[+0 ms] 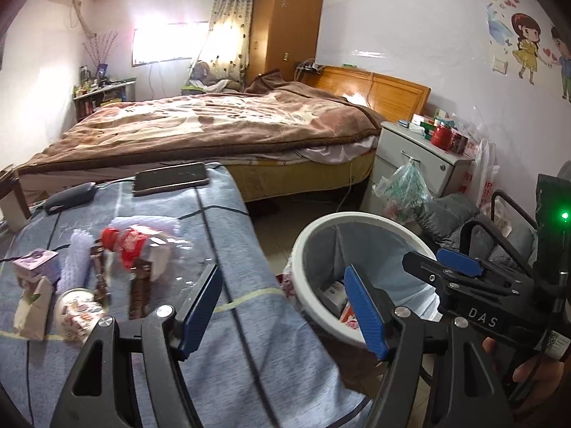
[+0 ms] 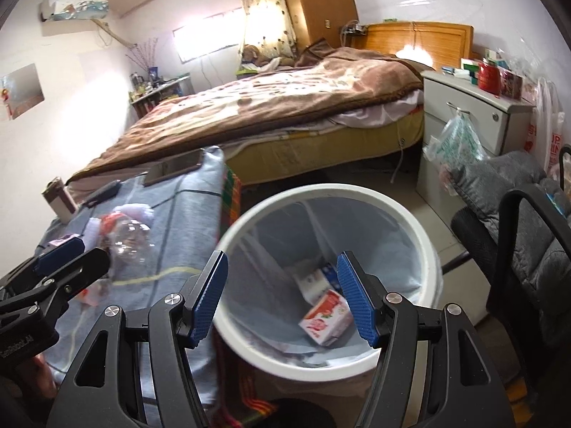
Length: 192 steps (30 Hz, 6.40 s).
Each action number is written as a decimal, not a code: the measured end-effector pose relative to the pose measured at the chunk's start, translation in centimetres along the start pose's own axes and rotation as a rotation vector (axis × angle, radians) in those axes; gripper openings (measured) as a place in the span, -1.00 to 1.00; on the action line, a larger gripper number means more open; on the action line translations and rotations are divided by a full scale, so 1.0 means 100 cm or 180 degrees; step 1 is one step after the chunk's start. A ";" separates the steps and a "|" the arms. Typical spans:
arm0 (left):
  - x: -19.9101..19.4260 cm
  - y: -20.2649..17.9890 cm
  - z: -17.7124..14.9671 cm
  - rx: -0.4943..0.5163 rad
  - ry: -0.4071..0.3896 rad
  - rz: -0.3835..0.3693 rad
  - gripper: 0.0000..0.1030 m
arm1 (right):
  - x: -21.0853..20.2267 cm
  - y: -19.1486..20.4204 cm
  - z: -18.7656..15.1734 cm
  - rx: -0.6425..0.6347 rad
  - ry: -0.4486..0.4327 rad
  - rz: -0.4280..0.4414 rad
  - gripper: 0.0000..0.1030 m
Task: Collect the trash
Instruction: 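Move both grippers back over the table of trash, then grasp the clear plastic bag with the right gripper, then grasp the beige paper bag with the left gripper, then carry the plastic bag and paper bag over the bin with both grippers, then open both grippers to drop the bags into the bin, then move both grippers back over the table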
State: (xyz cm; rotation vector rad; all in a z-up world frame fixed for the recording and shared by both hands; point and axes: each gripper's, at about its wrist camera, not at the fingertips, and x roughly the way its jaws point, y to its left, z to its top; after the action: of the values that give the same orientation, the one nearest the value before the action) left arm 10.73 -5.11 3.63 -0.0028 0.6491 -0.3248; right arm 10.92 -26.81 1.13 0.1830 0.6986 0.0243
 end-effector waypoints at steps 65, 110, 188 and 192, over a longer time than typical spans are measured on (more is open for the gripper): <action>-0.029 0.272 -0.072 -0.0939 0.0328 0.0973 0.51 | 0.088 0.203 -0.053 -0.0722 0.0703 0.0709 0.21; -0.060 0.221 -0.082 -0.0789 0.0242 0.0897 -0.11 | 0.051 0.191 -0.050 -0.0706 0.0398 0.0852 -0.16; 0.038 -0.049 0.001 0.0242 0.0234 -0.0393 0.33 | 0.010 -0.047 -0.006 0.0123 0.0122 -0.0328 0.21; 0.030 -0.042 0.001 0.0229 0.0199 -0.0337 0.33 | 0.005 -0.039 -0.007 0.0094 0.0072 -0.0311 0.21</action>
State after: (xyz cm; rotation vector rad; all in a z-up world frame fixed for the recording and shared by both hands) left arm 11.78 -10.00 2.32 0.0422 0.7003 -0.4519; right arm 10.70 -30.49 -0.41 0.1769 0.7300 -0.0774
